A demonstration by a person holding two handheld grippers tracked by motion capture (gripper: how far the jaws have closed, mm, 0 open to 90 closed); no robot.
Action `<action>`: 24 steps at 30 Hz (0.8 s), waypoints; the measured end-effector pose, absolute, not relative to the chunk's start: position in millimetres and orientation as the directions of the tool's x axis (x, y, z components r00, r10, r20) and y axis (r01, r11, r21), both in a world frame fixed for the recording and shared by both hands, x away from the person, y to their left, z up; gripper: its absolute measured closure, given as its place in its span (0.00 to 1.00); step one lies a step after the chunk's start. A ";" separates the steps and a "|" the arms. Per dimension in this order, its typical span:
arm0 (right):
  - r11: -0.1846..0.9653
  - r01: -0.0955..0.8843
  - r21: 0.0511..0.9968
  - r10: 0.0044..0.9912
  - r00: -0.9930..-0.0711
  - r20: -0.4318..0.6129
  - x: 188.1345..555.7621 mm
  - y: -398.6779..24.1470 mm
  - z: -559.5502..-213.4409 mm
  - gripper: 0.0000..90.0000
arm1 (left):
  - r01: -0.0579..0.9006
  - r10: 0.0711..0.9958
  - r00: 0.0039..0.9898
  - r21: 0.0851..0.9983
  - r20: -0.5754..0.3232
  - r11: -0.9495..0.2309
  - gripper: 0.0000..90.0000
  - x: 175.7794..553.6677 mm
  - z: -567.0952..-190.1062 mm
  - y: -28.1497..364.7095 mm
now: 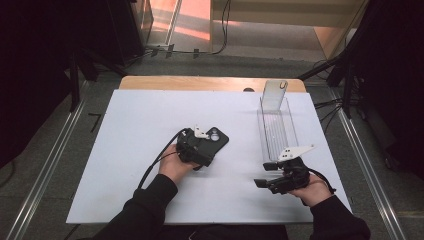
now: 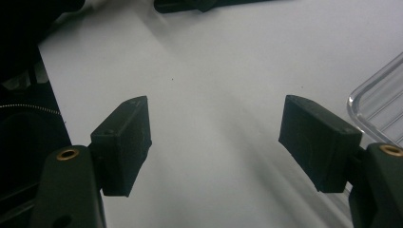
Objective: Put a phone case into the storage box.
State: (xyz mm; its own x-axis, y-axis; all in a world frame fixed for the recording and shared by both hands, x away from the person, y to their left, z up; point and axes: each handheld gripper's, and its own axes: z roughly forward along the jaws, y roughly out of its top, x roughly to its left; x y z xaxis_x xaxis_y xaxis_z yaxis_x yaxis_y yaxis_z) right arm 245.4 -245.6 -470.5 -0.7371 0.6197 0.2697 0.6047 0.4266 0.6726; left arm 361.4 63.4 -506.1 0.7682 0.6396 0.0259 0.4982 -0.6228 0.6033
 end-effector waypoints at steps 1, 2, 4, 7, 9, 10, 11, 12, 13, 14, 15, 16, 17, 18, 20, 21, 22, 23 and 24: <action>0.428 0.604 0.673 0.618 -0.738 0.270 245.5 -245.3 -470.6 0.27 | 0.496 0.637 0.770 0.602 0.027 -0.625 0.09 361.2 -505.8 63.5; 0.429 0.603 0.673 0.616 -0.740 0.270 245.7 -245.0 -470.7 0.27 | 0.493 0.634 0.773 0.604 0.026 -0.626 0.10 361.0 -505.4 63.7; 0.431 0.602 0.672 0.616 -0.740 0.269 245.7 -244.6 -470.6 0.27 | 0.491 0.632 0.774 0.608 0.025 -0.625 0.13 360.8 -505.2 63.9; 0.431 0.602 0.672 0.616 -0.740 0.269 245.9 -244.6 -470.7 0.27 | 0.492 0.632 0.774 0.607 0.022 -0.624 0.14 361.0 -504.9 64.2; 0.432 0.602 0.672 0.615 -0.741 0.269 245.9 -244.6 -470.7 0.27 | 0.495 0.631 0.776 0.601 0.021 -0.628 0.15 361.4 -504.1 64.4; 0.431 0.604 0.670 0.616 -0.740 0.270 245.7 -244.6 -470.6 0.27 | 0.495 0.631 0.776 0.603 0.018 -0.626 0.15 361.7 -504.1 64.9; 0.431 0.604 0.671 0.616 -0.740 0.270 245.6 -244.5 -470.7 0.27 | 0.492 0.628 0.778 0.604 0.018 -0.627 0.16 362.0 -504.0 65.7; 0.431 0.598 0.676 0.613 -0.744 0.267 245.7 -244.5 -470.8 0.27 | 0.492 0.627 0.779 0.603 0.017 -0.628 0.16 362.4 -503.6 66.2; 0.430 0.597 0.677 0.612 -0.744 0.267 245.7 -244.5 -470.6 0.27 | 0.492 0.625 0.781 0.603 0.014 -0.628 0.17 362.6 -503.3 66.6; 0.429 0.596 0.679 0.612 -0.744 0.267 245.7 -244.5 -470.6 0.27 | 0.494 0.627 0.779 0.604 0.011 -0.625 0.17 362.7 -503.3 66.8; 0.428 0.596 0.680 0.613 -0.744 0.267 245.8 -244.5 -470.5 0.27 | 0.495 0.627 0.779 0.604 0.009 -0.624 0.17 363.0 -503.0 67.1; 0.428 0.597 0.679 0.613 -0.744 0.268 245.9 -244.6 -470.6 0.27 | 0.498 0.627 0.779 0.604 0.003 -0.622 0.17 363.4 -502.7 67.4; 0.428 0.597 0.679 0.612 -0.744 0.268 246.1 -244.7 -471.0 0.27 | 0.505 0.631 0.776 0.609 -0.010 -0.612 0.17 364.0 -502.5 68.1; 0.428 0.597 0.678 0.613 -0.743 0.268 246.1 -244.7 -471.0 0.27 | 0.511 0.629 0.777 0.607 -0.022 -0.609 0.17 364.9 -501.5 69.3; 0.427 0.598 0.678 0.613 -0.743 0.269 246.0 -245.1 -470.9 0.27 | 0.520 0.631 0.775 0.609 -0.042 -0.599 0.17 365.7 -499.2 71.2; 0.426 0.597 0.680 0.614 -0.743 0.267 246.0 -245.2 -470.7 0.27 | 0.527 0.629 0.775 0.611 -0.060 -0.591 0.17 366.1 -497.4 72.1; 0.424 0.596 0.682 0.614 -0.743 0.268 246.0 -245.2 -470.5 0.27 | 0.528 0.629 0.774 0.615 -0.065 -0.586 0.17 366.2 -495.8 72.9; 0.425 0.594 0.684 0.612 -0.745 0.267 245.9 -245.2 -470.4 0.27 | 0.531 0.624 0.777 0.621 -0.086 -0.577 0.17 366.5 -493.3 74.5; 0.425 0.584 0.692 0.608 -0.750 0.260 245.7 -245.1 -470.3 0.27 | 0.536 0.618 0.779 0.624 -0.105 -0.569 0.17 366.6 -490.8 75.2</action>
State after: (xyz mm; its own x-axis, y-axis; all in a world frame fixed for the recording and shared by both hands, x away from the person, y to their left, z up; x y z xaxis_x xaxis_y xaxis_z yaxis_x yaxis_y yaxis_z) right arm 245.7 -245.1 -470.3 -0.7504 0.6079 0.2596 0.5836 0.4249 0.6920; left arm 366.6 75.2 -490.8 0.7789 0.6183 -0.1049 0.5356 -0.5688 0.6242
